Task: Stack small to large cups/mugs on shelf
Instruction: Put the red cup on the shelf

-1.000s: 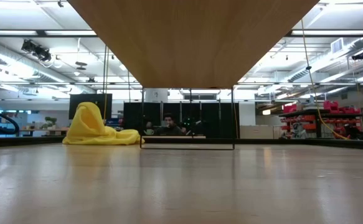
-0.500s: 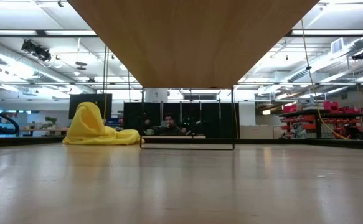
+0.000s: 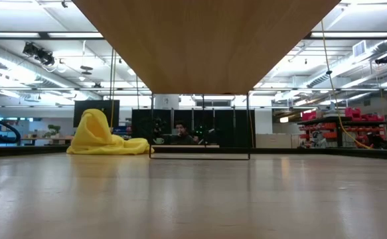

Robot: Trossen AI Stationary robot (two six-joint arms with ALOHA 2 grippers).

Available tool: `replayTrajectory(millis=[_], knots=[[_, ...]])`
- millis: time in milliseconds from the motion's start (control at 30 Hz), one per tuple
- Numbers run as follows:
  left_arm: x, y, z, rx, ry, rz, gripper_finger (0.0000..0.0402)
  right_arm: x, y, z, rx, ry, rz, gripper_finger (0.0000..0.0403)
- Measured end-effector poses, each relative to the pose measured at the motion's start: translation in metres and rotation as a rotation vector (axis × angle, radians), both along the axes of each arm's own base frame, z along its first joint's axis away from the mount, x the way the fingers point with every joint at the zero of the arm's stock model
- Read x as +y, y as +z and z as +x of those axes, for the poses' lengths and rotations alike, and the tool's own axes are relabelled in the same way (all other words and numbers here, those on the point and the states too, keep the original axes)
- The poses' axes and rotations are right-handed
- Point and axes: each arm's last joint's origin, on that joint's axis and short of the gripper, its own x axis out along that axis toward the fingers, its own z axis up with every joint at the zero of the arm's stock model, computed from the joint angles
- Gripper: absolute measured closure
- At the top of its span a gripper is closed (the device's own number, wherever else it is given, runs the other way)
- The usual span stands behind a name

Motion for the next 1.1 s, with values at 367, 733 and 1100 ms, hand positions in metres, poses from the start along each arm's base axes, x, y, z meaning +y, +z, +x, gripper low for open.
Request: replayTrajectory(millis=[367, 733, 1100], knots=[[-0.003, -0.003, -0.005, 0.036, 0.002, 0.002, 0.0375, 0.002, -0.007, 0.012, 0.002, 0.033, 0.004, 0.0403], [-0.003, -0.003, -0.005, 0.044, 0.017, 0.001, 0.038, 0.0, -0.008, 0.013, 0.007, 0.036, 0.001, 0.0403], [-0.002, -0.003, -0.005, 0.043, 0.018, 0.006, 0.038, -0.001, -0.007, 0.015, -0.007, 0.025, 0.006, 0.0403]])
